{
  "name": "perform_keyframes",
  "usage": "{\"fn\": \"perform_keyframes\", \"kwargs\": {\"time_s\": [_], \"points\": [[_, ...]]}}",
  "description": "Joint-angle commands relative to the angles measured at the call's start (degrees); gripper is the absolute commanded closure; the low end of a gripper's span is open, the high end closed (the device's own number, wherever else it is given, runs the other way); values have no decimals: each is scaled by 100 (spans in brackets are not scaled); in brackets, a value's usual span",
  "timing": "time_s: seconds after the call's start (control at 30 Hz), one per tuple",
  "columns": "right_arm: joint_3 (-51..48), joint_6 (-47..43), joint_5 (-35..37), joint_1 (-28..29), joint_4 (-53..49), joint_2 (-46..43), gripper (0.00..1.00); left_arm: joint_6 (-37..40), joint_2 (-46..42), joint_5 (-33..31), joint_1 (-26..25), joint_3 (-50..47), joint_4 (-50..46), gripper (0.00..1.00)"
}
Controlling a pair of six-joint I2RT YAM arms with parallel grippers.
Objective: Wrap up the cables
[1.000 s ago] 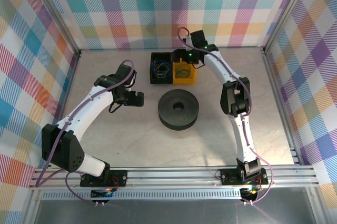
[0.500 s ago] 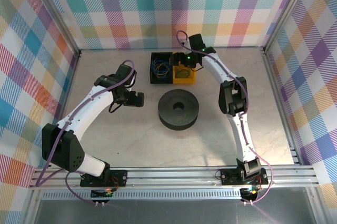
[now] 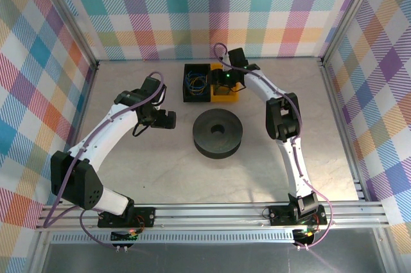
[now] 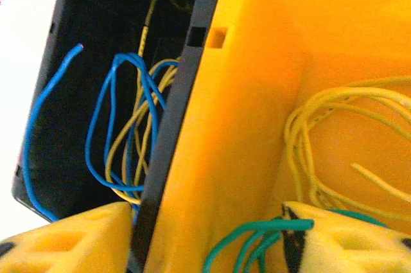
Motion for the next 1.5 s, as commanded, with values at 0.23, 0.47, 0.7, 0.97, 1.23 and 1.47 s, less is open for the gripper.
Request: {"fn": "perform_keyframes", "kwargs": {"time_s": [0.23, 0.47, 0.7, 0.97, 1.23, 1.47], "points": [[-106, 106, -32, 57, 274, -434, 63, 104, 30, -33, -55, 99, -115, 0], [-358, 62, 57, 57, 378, -664, 69, 97, 2, -9, -55, 56, -109, 0], [-665, 27, 144, 57, 510, -992, 85, 80, -58, -9, -55, 24, -110, 0], [-983, -17, 179, 57, 580, -1352, 100, 56, -163, -8, -55, -36, -95, 0], [-1598, -161, 155, 57, 652, -2001, 100, 53, -214, 47, -55, -62, -30, 0], [-2348, -458, -236, 57, 679, -2858, 100, 12, -126, 329, -55, 11, 249, 0]]}}
